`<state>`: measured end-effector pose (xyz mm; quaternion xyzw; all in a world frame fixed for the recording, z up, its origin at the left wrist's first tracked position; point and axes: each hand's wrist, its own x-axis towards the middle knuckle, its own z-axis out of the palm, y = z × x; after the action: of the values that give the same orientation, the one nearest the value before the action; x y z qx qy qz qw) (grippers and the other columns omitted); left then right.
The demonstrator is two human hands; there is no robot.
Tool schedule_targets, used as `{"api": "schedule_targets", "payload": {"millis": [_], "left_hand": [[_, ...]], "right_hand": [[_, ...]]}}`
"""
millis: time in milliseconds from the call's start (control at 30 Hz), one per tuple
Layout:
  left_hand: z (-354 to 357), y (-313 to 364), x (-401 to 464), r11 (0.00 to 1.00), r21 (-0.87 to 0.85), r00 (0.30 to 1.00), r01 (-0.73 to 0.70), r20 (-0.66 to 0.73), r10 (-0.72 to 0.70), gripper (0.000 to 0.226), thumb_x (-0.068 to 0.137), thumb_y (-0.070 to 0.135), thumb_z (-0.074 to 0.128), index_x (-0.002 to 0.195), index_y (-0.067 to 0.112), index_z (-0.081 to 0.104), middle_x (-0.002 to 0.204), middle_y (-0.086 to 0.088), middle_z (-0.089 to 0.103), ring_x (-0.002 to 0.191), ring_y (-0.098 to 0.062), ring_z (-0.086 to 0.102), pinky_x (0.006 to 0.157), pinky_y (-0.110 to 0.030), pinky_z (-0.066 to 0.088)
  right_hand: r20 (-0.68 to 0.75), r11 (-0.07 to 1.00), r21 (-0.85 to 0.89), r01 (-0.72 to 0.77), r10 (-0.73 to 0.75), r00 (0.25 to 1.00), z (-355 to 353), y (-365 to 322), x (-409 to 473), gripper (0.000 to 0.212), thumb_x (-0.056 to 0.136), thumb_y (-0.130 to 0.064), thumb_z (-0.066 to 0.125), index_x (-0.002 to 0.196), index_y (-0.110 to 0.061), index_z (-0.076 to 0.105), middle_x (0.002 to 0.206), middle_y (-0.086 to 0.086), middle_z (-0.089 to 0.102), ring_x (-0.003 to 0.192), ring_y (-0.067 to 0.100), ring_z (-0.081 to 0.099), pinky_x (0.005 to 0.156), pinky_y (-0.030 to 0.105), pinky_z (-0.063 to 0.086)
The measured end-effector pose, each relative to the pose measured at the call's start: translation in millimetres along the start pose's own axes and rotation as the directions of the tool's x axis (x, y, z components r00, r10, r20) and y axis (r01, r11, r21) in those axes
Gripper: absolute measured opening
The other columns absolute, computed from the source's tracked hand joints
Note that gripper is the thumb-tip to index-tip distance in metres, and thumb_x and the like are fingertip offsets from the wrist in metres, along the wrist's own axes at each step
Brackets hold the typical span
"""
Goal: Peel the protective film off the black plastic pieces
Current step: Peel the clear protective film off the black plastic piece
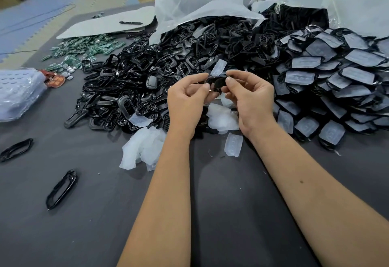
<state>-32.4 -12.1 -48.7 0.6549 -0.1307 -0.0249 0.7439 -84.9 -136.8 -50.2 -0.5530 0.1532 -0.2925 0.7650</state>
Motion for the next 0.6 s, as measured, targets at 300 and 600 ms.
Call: {"api": "schedule_targets", "payload": {"millis": [300,600], "left_hand": [[1.6,3.1,-1.4,0.998,-0.058,0.999,0.031,0.011,-0.031,0.025,0.092,-0.011,0.055,0.098,0.005,0.074,0.063,0.003,0.064,0.071,-0.018,0.074,0.078,-0.033,0.063],[-1.3,-1.5,1.0,1.0,-0.014,1.0,0.007,0.028,-0.007,0.016,0.09,-0.003,0.063,0.098,0.008,0.072,0.069,-0.001,0.07,0.07,-0.021,0.075,0.074,-0.03,0.062]], "right_hand": [[-0.002,0.977,-0.181,0.11,-0.113,0.994,2.8,5.0,-3.3,0.007,0.089,-0.002,0.078,0.091,-0.009,0.078,0.075,0.009,0.077,0.06,0.023,0.074,0.059,0.028,0.059],[-0.062,0.929,-0.331,0.167,-0.198,0.978,4.1,5.1,-5.8,0.007,0.089,-0.007,0.079,0.094,-0.003,0.077,0.075,0.008,0.076,0.058,0.02,0.074,0.057,0.033,0.061]]}}
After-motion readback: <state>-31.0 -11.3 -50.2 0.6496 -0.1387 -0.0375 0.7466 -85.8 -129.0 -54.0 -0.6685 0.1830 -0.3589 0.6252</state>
